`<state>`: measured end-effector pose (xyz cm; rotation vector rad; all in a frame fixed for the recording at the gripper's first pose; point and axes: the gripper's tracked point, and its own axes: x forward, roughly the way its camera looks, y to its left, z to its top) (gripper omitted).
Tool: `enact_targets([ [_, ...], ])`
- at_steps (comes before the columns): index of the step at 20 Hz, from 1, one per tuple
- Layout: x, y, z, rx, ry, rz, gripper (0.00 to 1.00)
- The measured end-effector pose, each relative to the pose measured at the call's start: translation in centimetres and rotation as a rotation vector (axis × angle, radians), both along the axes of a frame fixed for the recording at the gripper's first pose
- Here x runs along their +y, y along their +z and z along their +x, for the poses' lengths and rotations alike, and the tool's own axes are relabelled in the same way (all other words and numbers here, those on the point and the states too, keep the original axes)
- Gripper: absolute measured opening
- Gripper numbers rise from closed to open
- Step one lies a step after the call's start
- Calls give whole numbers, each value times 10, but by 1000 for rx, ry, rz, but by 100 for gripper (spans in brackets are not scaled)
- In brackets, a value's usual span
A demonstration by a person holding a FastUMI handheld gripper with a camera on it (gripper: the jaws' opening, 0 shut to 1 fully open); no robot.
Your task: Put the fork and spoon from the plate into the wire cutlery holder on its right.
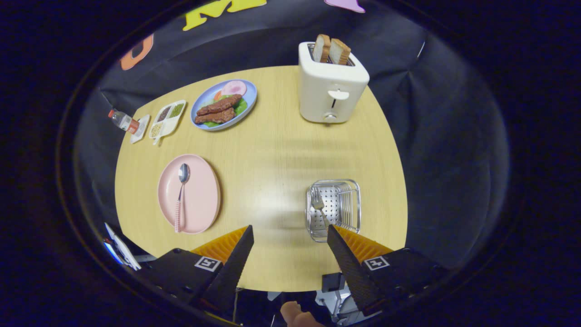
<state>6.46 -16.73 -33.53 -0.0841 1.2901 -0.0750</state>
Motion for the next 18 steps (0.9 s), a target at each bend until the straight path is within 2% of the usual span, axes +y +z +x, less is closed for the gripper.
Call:
enact_targets([
  [5, 57, -2, 5, -170, 59, 6, 97],
  [10, 132, -28, -4, -231, 119, 53, 97],
  [14, 181, -50, -7, -276, 97, 116, 98],
  [18, 213, -78, -4, -330, 79, 125, 97],
])
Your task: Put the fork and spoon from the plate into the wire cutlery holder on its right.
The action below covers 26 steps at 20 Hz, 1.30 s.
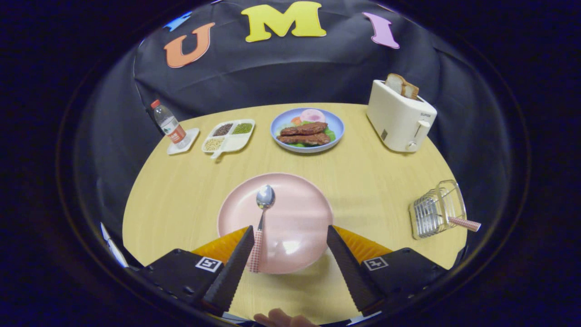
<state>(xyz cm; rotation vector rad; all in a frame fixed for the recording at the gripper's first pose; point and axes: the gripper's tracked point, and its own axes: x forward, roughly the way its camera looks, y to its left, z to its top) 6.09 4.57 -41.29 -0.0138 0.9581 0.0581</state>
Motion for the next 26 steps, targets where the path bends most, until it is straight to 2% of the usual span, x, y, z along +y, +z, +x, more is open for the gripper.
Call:
enact_targets([
  [4, 24, -31, -5, 14, -20, 13, 96],
  [5, 30, -38, -8, 26, -24, 18, 92],
  [8, 41, -54, -8, 37, -18, 21, 88],
  [10, 47, -58, -6, 44, -16, 13, 82],
  [12, 48, -63, -2, 40, -20, -4, 73],
  [15, 50, -74, 1, 66, -37, -4, 53],
  [16, 48, -75, 2, 71, -46, -15, 54],
  [18, 50, -79, 3, 80, -50, -17, 34],
  [20, 50, -79, 1, 87, -72, -17, 29],
  [21, 50, -83, 3, 95, -88, -10, 11],
  [22, 53, -85, 1, 103, -98, 11, 12],
  [23, 55, -81, -4, 113, -108, 20, 8],
  [26, 49, -76, -5, 128, -100, 9, 5],
])
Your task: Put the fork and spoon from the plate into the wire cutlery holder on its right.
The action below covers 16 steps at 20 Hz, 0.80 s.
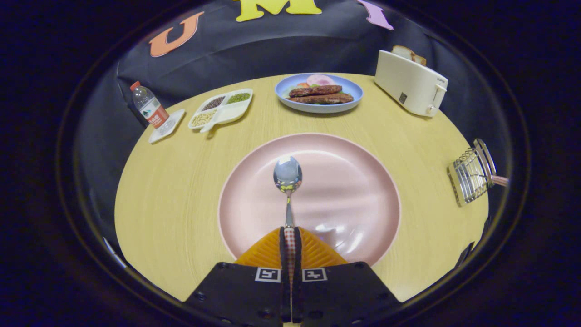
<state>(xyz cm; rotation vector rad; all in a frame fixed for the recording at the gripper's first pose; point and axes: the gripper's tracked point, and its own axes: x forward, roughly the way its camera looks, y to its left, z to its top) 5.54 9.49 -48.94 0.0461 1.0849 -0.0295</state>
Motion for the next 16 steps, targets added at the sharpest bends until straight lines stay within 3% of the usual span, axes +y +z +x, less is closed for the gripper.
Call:
enact_targets([
  [7, -27, 48, -16, -1, 24, -41, 2],
  [16, -106, 158, -14, -33, 48, -79, 2],
])
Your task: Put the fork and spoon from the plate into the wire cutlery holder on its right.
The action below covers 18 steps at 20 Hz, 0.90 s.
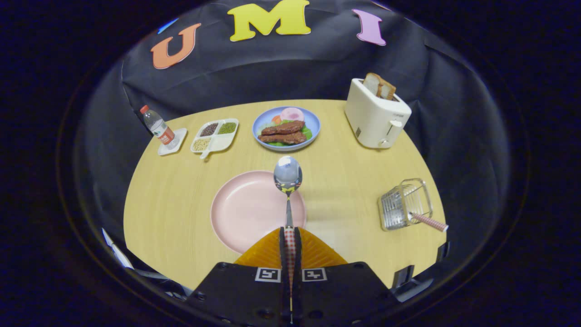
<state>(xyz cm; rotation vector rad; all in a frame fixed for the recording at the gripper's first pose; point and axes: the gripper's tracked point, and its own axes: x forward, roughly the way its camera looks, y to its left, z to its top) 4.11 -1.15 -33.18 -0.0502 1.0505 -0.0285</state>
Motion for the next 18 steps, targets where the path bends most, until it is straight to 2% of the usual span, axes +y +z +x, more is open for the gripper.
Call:
enact_targets([
  [7, -82, 51, -2, -12, 70, -36, 2],
  [18, -204, 58, -11, 94, 17, -26, 2],
])
